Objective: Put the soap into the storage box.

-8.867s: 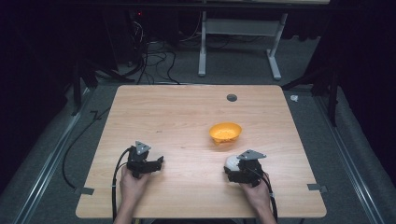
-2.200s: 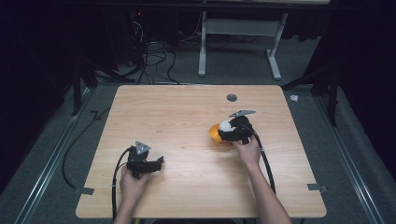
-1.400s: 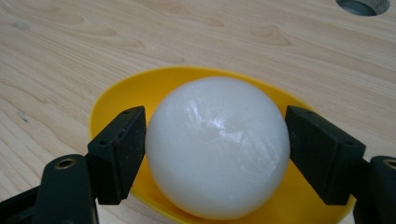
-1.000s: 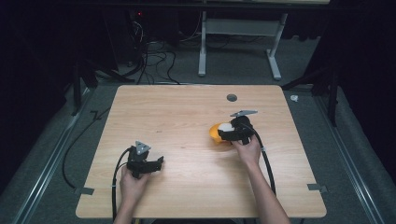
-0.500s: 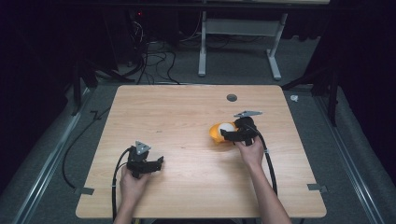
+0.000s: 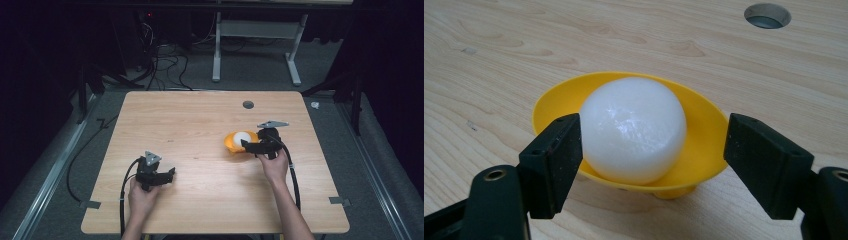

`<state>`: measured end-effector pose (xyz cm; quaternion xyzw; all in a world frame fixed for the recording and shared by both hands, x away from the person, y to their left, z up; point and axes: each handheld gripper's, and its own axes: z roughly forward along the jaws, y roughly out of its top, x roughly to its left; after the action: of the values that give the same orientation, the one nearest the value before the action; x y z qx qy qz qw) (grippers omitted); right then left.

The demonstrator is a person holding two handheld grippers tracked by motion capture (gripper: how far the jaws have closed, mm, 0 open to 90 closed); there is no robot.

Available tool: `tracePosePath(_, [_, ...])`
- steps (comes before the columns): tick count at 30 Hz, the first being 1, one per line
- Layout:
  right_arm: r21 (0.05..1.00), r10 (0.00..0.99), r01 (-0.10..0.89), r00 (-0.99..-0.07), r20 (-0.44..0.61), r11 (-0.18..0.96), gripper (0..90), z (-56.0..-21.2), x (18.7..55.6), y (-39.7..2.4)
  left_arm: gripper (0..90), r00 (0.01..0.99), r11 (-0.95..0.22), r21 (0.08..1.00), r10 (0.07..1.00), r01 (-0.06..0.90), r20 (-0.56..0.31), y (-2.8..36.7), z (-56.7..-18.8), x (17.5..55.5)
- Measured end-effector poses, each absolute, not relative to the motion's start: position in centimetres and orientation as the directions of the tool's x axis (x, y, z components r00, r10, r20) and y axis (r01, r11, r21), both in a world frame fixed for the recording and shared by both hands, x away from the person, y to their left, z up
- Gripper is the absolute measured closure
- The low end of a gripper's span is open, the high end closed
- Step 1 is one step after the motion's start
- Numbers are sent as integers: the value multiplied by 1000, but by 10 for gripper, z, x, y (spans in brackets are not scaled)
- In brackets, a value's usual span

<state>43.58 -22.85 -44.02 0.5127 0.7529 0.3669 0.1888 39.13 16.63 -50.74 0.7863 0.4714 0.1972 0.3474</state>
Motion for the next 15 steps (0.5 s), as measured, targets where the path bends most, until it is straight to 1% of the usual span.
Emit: tracePosePath(15, [761, 914, 623, -392, 105, 180, 245, -436, 422, -241, 199, 478, -314, 732, 878, 604, -17, 166, -507, 391])
